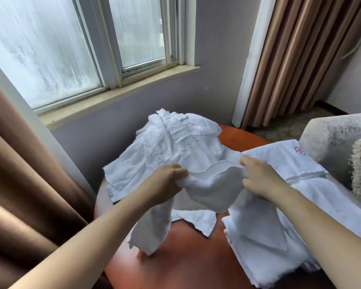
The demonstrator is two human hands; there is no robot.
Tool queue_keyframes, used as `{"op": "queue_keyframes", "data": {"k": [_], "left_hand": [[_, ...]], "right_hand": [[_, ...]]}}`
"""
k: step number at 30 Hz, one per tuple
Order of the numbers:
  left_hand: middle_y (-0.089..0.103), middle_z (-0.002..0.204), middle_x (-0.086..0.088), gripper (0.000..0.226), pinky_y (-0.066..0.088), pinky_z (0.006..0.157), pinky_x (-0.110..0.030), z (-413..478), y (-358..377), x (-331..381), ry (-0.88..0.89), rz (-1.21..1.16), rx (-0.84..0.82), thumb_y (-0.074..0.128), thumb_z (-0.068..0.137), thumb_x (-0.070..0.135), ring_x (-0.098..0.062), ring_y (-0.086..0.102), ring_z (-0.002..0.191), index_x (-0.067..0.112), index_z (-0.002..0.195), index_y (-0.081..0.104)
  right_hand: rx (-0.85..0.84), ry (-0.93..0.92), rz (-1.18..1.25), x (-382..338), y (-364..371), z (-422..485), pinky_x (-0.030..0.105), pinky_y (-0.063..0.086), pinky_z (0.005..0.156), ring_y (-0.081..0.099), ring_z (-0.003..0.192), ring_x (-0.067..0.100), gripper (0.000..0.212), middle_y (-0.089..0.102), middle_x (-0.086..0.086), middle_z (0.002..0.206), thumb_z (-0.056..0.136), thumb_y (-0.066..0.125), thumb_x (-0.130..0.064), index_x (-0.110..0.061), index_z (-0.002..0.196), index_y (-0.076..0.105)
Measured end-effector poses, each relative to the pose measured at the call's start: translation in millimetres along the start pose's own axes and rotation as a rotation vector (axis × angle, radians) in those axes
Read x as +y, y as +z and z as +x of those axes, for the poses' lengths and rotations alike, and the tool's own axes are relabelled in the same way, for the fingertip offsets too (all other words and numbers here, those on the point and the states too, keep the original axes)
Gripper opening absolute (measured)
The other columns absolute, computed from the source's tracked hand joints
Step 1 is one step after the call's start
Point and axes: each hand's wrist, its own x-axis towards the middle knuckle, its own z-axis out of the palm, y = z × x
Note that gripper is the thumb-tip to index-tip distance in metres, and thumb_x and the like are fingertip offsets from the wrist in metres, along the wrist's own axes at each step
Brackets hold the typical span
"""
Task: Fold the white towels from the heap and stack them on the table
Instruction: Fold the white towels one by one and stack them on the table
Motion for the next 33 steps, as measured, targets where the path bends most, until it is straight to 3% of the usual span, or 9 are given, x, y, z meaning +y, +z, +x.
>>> {"op": "queue_keyframes", "data": {"k": [3, 5, 8, 11, 14, 17, 21, 27, 33], "left_hand": [[0.064, 0.072, -0.003, 0.015, 0.037, 0.056, -0.023, 8, -3, 15, 0.095, -0.026, -0.049, 0.055, 0.067, 0.007, -0.023, 0.059, 0.064, 0.009, 0.073, 0.069], [0.068, 0.077, -0.002, 0.021, 0.045, 0.060, -0.030, 10, -5, 23, 0.132, -0.040, -0.078, 0.057, 0.069, 0.003, -0.022, 0.062, 0.069, 0.011, 0.080, 0.073], [0.070, 0.081, 0.004, 0.030, 0.046, 0.057, -0.026, 7, -10, 23, 0.131, -0.027, 0.006, 0.061, 0.066, 0.002, -0.016, 0.063, 0.069, 0.019, 0.086, 0.076], [0.063, 0.069, 0.001, 0.019, 0.037, 0.048, -0.029, 1, -16, 15, 0.039, 0.078, 0.046, 0.056, 0.063, 0.006, -0.026, 0.056, 0.061, 0.015, 0.074, 0.069], [0.055, 0.062, -0.002, 0.006, 0.029, 0.048, -0.028, -9, -11, 8, -0.046, 0.134, 0.080, 0.061, 0.059, 0.007, -0.031, 0.052, 0.056, 0.012, 0.061, 0.057], [0.051, 0.069, 0.001, 0.020, 0.036, 0.053, -0.033, -20, -1, 5, -0.198, 0.083, 0.040, 0.066, 0.070, 0.012, -0.030, 0.052, 0.066, 0.013, 0.062, 0.048], [0.056, 0.081, -0.001, 0.011, 0.045, 0.065, -0.039, -30, 7, -2, -0.298, 0.018, 0.017, 0.067, 0.069, 0.011, -0.024, 0.054, 0.076, 0.005, 0.078, 0.062], [0.049, 0.072, 0.006, 0.023, 0.037, 0.063, -0.030, -31, -1, -7, -0.231, -0.223, -0.007, 0.080, 0.068, 0.013, -0.013, 0.047, 0.069, 0.011, 0.071, 0.056], [0.051, 0.069, 0.002, 0.025, 0.033, 0.059, -0.030, -30, -10, -17, -0.205, 0.020, -0.022, 0.064, 0.071, 0.007, -0.024, 0.050, 0.069, 0.021, 0.064, 0.045]], "right_hand": [[-0.192, -0.162, 0.029, -26, 23, -7, 0.038, 0.031, 0.109, 0.034, 0.133, 0.021, 0.080, 0.041, -0.001, 0.138, 0.071, 0.068, -0.018, -0.024, 0.144, 0.034], [-0.186, -0.262, -0.024, -47, 35, -8, 0.050, 0.014, 0.117, 0.028, 0.135, 0.017, 0.081, 0.040, -0.006, 0.136, 0.071, 0.072, -0.031, -0.030, 0.142, 0.033], [-0.122, -0.315, 0.000, -69, 37, -7, 0.040, 0.033, 0.100, 0.054, 0.106, 0.024, 0.012, 0.060, -0.002, 0.096, 0.080, 0.058, -0.032, -0.031, 0.082, 0.047], [-0.024, -0.282, 0.084, -72, 32, -4, 0.033, 0.028, 0.058, 0.052, 0.075, 0.031, 0.021, 0.057, 0.006, 0.070, 0.074, 0.042, -0.035, -0.023, 0.059, 0.032], [0.105, -0.279, 0.085, -74, 28, -3, 0.033, 0.032, 0.059, 0.050, 0.071, 0.030, 0.023, 0.050, 0.000, 0.064, 0.081, 0.051, -0.018, -0.017, 0.063, 0.037], [0.210, -0.290, 0.170, -76, 23, -2, 0.037, 0.040, 0.061, 0.053, 0.071, 0.033, 0.009, 0.058, 0.007, 0.069, 0.074, 0.046, -0.016, -0.009, 0.071, 0.050], [0.254, -0.306, 0.226, -73, 17, 1, 0.041, 0.046, 0.061, 0.053, 0.068, 0.032, 0.005, 0.058, 0.006, 0.065, 0.074, 0.050, -0.008, -0.010, 0.070, 0.052], [0.290, -0.276, 0.242, -64, 6, 8, 0.039, 0.045, 0.059, 0.054, 0.068, 0.031, 0.009, 0.060, 0.006, 0.067, 0.076, 0.053, -0.002, -0.010, 0.073, 0.058], [0.332, -0.236, 0.188, -60, -15, 14, 0.038, 0.048, 0.060, 0.054, 0.070, 0.030, 0.010, 0.061, 0.005, 0.070, 0.079, 0.054, -0.006, -0.013, 0.075, 0.061]]}}
